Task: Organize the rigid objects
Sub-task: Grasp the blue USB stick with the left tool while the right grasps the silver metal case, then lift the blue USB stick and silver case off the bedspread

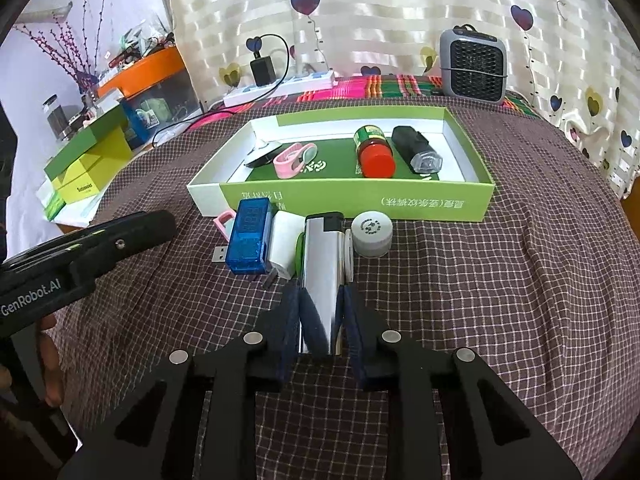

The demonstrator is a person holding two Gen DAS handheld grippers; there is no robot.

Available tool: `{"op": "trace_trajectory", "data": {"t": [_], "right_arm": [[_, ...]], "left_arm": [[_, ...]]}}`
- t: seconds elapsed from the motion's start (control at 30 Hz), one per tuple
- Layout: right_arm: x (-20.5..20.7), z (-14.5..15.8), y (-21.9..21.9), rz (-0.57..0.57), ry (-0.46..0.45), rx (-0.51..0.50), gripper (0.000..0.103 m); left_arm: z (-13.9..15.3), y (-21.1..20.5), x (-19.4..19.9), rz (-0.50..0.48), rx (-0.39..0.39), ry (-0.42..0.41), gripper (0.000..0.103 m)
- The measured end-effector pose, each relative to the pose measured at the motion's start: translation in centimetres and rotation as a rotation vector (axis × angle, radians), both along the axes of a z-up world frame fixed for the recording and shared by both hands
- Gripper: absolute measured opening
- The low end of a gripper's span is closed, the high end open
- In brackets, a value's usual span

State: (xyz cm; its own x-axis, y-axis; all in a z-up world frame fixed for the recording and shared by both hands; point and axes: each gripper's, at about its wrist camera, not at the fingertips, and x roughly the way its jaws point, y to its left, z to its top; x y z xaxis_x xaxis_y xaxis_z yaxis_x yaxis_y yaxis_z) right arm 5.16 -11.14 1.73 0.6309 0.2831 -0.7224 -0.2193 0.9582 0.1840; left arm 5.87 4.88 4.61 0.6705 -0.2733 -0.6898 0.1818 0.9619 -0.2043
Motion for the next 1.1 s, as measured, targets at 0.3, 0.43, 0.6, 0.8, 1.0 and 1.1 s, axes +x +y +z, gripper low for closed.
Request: {"op": "trace_trajectory", "data": {"t": [0.3,0.43,0.6,0.8,1.0,1.1], "right_arm": [[-0.4,0.4,-1.4,-0.003,-0.016,0.019,0.024],[-0.5,0.5,-2.5,-0.023,-0.021,0.028,0.024],[-0.6,0.5,-3.7,-0.048,-0.026,0.03,0.019],[-0.6,0.4,-4.6,-0.064,-0.028,0.029,0.012],[-0.2,-0.2,-5.4,-0.061,0.001,0.036,0.012],[0.0,-0.4,-5.6,-0.047,0.012,0.05,0.012]], "left_arm": [[-0.5,-3.3,1.2,-0.059,0.034,0.032,0.041],[-0.8,-3.8,1.7,-0.049,0.041,0.05,0.041],[-1.1,-4.7,2.5,-0.048,0.084,0.059,0.041],[-1.6,-5.3,3.2,-0.048,0.113,0.065,0.041],[-1.8,-6.1,3.6,-0.059,0.147,0.072,0.041],[-1.9,-6.0,3.7,-0.058,0.148,0.07,0.041]]}}
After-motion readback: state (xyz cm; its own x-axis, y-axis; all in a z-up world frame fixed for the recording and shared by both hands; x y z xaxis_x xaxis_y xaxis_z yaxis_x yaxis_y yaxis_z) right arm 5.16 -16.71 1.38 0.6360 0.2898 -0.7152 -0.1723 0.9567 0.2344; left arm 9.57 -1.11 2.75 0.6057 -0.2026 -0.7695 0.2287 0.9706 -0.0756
